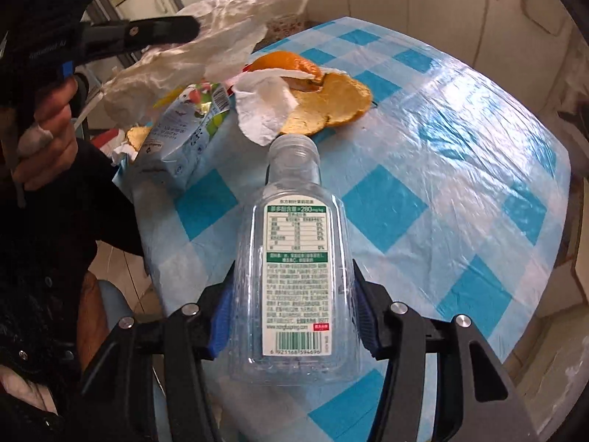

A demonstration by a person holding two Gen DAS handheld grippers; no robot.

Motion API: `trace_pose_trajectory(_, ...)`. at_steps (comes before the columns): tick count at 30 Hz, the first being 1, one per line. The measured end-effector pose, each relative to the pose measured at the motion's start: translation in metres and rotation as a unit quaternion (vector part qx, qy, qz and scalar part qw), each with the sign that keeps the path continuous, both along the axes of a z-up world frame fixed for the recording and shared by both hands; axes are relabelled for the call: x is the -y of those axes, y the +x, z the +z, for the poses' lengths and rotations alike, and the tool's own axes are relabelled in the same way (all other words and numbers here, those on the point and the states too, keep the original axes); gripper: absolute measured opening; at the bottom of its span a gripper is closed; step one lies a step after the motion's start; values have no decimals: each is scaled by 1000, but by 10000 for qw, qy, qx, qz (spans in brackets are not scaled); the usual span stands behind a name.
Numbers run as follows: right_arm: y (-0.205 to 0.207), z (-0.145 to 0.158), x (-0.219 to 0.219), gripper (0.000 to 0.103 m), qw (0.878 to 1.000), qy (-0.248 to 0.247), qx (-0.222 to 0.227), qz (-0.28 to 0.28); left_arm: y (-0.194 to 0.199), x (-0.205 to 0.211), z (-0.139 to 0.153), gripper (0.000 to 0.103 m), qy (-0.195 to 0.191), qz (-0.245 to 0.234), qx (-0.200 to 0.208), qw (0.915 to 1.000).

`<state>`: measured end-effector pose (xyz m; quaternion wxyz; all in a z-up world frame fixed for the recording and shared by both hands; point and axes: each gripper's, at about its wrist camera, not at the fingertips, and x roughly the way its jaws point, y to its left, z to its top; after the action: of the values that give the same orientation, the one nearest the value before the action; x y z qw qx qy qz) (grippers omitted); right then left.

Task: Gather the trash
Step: 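Grasp the clear plastic bottle with the right tool while the left tool grasps the white plastic bag, then carry the bottle to the yellow bucket and open the right tool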

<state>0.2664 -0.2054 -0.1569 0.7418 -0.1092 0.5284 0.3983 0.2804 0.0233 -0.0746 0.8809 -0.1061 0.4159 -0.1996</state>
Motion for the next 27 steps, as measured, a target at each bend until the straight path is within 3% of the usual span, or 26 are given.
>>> trace_pose_trajectory(8,-2,37,75,54,9885,257,260,-1468,-8,25,12,10,-205,-302,214,9991)
trace_pose_trajectory(14,-6,38,178,54,9596,-124,278,-2797,-16,58,26,10,-202,-620,386,9971)
trace_pose_trajectory(20,-17,-13,257,54,9264,-1021,-344,-3608,-26,117,30,10,-216,-1071,356,9934)
trace_pose_trajectory(23,-17,-50,273,54,9154,-1490,-802,-3654,-31,154,24,10,-238,-1298,241,9910)
trace_pose_trajectory(27,-16,-90,278,55,9093,-1903,-1294,-3468,-41,208,11,10,-241,-1628,70,9863)
